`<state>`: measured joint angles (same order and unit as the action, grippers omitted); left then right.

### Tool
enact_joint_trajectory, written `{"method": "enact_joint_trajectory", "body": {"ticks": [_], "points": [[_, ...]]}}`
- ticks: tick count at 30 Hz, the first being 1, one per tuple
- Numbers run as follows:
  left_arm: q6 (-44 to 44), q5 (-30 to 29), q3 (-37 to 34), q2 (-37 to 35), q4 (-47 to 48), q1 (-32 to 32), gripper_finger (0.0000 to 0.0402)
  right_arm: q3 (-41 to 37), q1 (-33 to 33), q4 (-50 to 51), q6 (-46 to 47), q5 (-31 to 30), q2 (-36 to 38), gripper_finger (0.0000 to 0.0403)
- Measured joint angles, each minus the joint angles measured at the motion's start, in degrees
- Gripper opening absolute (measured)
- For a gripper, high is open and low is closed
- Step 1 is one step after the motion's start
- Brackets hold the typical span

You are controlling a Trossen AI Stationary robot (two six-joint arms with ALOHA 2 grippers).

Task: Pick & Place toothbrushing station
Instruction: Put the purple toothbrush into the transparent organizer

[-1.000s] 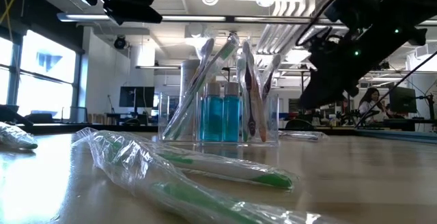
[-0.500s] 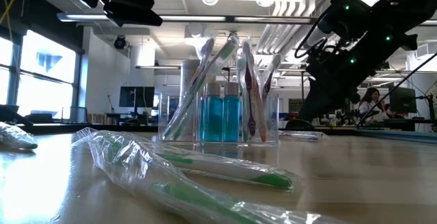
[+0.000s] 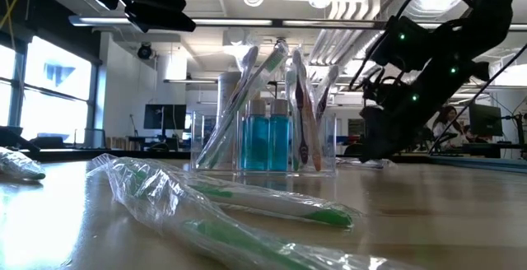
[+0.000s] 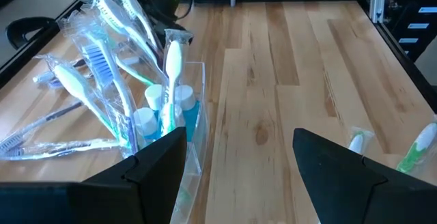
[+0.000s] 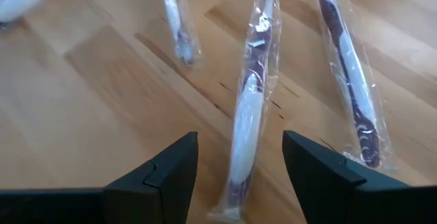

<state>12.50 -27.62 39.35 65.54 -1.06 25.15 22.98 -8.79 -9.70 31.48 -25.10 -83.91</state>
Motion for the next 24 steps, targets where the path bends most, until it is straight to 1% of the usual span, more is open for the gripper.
{"method": "enact_joint_trajectory", "body": {"ticks": [9, 17, 20, 24], "points": [[0.0, 0.0, 0.0, 0.0, 0.1, 0.0, 0.0262, 0.1, -2.5, -3.4, 0.0, -0.4, -5.9, 0.0205], [0.0, 0.0, 0.0, 0.0, 0.2, 0.0, 0.0262, 0.1, -2.9, -3.6, 0.0, 0.5, -6.3, 0.0202], [0.0, 0.0, 0.0, 0.0, 0.2, 0.0, 0.0262, 0.1, -2.9, -3.5, 0.0, 0.7, -6.3, 0.0189], [0.0, 0.0, 0.0, 0.0, 0.2, 0.0, 0.0262, 0.1, -2.9, -3.3, 0.0, 1.0, -6.4, 0.0155]]}}
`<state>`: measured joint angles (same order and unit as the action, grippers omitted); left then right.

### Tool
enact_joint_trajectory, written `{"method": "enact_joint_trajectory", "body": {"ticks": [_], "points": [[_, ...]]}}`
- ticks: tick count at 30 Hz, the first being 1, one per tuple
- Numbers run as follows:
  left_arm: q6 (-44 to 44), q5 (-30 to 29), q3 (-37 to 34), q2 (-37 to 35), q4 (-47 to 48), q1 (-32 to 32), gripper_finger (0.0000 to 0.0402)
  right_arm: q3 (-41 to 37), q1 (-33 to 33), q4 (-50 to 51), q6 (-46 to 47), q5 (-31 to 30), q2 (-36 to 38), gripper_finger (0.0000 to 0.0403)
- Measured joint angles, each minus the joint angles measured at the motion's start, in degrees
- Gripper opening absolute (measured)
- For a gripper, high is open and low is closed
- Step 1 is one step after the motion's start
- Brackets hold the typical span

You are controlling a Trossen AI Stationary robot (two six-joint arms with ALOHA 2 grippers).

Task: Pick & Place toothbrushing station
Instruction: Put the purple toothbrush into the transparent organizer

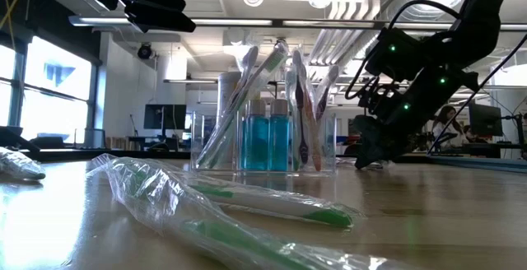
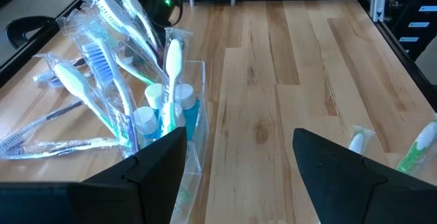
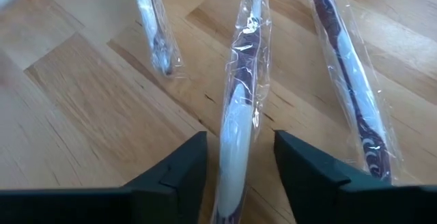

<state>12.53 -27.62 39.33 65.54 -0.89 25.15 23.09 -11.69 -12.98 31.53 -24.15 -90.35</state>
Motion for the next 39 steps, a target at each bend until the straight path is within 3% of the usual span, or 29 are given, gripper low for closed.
{"method": "enact_joint_trajectory", "body": {"ticks": [9, 23, 28, 39], "points": [[1.4, 0.0, 0.0, 0.0, 1.5, 0.0, 0.0262, 0.0, 0.0, 1.4, 0.7, -2.0, 0.0, 0.0018], [1.9, 0.0, 0.0, 0.0, 1.5, 0.0, 0.0262, -0.2, 2.8, 3.1, -0.5, -7.0, 1.4, 0.0017], [1.9, 0.0, 0.0, 0.0, 1.6, 0.0, 0.0262, -0.5, 5.5, 7.6, -0.4, -9.3, 6.1, 0.0017], [2.8, 0.0, 0.0, 0.0, 0.3, 0.0, 0.0262, -0.3, 14.0, 18.3, 1.5, -19.6, 23.6, 0.0017]]}}
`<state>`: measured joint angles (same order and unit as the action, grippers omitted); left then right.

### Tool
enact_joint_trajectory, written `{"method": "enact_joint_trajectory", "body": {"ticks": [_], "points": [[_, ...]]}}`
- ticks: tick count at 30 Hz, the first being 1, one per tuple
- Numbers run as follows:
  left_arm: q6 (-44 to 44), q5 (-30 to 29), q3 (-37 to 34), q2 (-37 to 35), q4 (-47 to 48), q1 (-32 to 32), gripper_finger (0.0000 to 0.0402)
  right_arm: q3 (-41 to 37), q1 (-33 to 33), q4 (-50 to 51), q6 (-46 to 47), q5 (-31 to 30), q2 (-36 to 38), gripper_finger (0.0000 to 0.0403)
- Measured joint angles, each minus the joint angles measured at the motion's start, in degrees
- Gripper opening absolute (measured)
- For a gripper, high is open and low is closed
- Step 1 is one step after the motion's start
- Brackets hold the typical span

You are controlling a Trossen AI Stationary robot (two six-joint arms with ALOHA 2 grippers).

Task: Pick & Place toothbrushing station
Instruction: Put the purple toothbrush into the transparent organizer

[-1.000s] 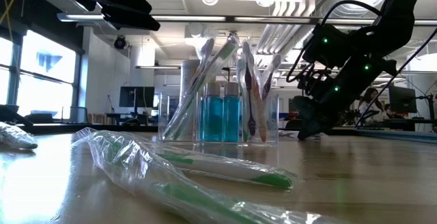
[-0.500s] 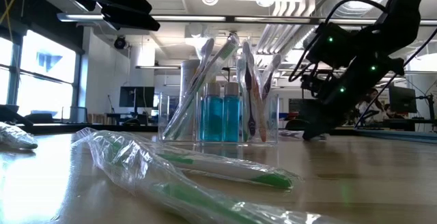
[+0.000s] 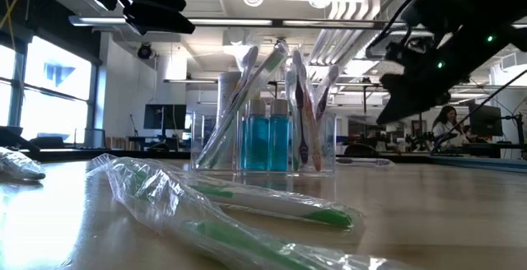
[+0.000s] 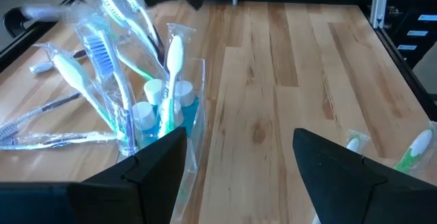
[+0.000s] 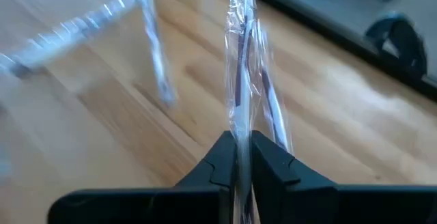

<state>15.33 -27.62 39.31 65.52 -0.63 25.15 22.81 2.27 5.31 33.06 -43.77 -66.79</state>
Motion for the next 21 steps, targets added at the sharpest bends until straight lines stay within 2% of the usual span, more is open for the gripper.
{"method": "enact_joint_trajectory", "body": {"ticks": [7, 12, 16, 21], "points": [[0.0, 0.0, 0.0, 0.0, -1.6, 0.0, 0.0262, 0.1, 9.8, 0.6, -5.0, -6.5, 12.5, 0.0017], [-0.4, 0.0, 0.0, 0.0, -5.5, 0.0, 0.0262, 0.1, 19.1, -7.3, -15.0, -10.0, 17.7, 0.0017], [-2.3, 2.1, 0.0, 0.0, -8.3, 0.0, 0.0262, 0.1, 27.0, -18.8, -27.4, -8.1, 17.9, 0.0017], [-3.1, 4.2, 0.0, 2.3, -14.5, 0.0, 0.0262, 0.1, 33.2, -31.3, -35.2, -3.2, 14.7, 0.0017]]}}
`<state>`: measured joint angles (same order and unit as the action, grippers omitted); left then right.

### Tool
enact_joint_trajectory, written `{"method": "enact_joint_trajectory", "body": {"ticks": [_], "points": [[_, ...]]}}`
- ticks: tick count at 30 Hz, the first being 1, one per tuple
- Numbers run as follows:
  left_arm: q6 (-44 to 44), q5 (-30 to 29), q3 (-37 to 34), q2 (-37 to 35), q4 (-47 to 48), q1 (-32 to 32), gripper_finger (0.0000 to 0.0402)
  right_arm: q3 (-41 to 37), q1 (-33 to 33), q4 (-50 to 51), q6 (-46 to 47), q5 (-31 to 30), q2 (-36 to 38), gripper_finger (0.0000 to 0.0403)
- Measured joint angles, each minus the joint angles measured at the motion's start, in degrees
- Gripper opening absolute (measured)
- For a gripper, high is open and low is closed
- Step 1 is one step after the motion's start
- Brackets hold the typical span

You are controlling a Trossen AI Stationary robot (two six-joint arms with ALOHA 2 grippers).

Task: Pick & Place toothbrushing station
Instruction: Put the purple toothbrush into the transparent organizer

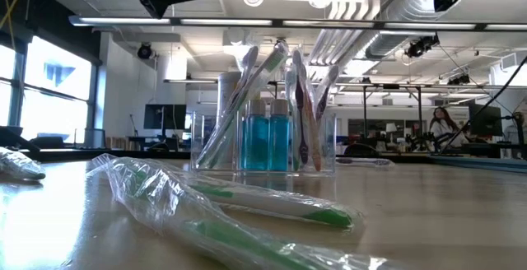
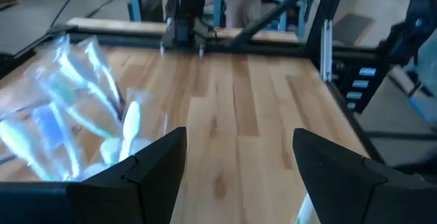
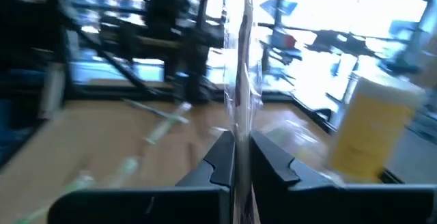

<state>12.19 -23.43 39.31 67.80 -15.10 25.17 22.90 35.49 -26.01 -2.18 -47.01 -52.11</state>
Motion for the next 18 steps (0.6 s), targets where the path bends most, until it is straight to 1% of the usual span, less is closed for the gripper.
{"method": "enact_joint_trajectory", "body": {"ticks": [3, 6, 12, 15, 18], "points": [[-3.0, -0.3, 0.0, 2.7, -6.3, -0.1, 0.0262, 0.0, 1.4, -5.9, -2.4, 2.8, -3.6, 0.0017], [-9.0, -1.4, 0.0, 6.3, -15.3, -0.1, 0.0262, 0.0, 1.4, -11.5, -4.7, 6.3, -8.3, 0.0017], [-20.2, -2.7, 0.0, 13.2, -33.3, -0.1, 0.0262, 0.1, 0.1, -24.0, -10.5, 10.5, -17.4, 0.0017], [-22.6, -2.6, 0.0, 16.6, -40.5, -0.5, 0.0262, 0.1, -1.6, -27.5, -11.1, 12.9, -20.4, 0.0017], [-20.8, -0.8, 0.0, 19.3, -45.6, -1.8, 0.0262, 0.1, -3.3, -28.8, -10.0, 14.3, -22.4, 0.0017]]}}
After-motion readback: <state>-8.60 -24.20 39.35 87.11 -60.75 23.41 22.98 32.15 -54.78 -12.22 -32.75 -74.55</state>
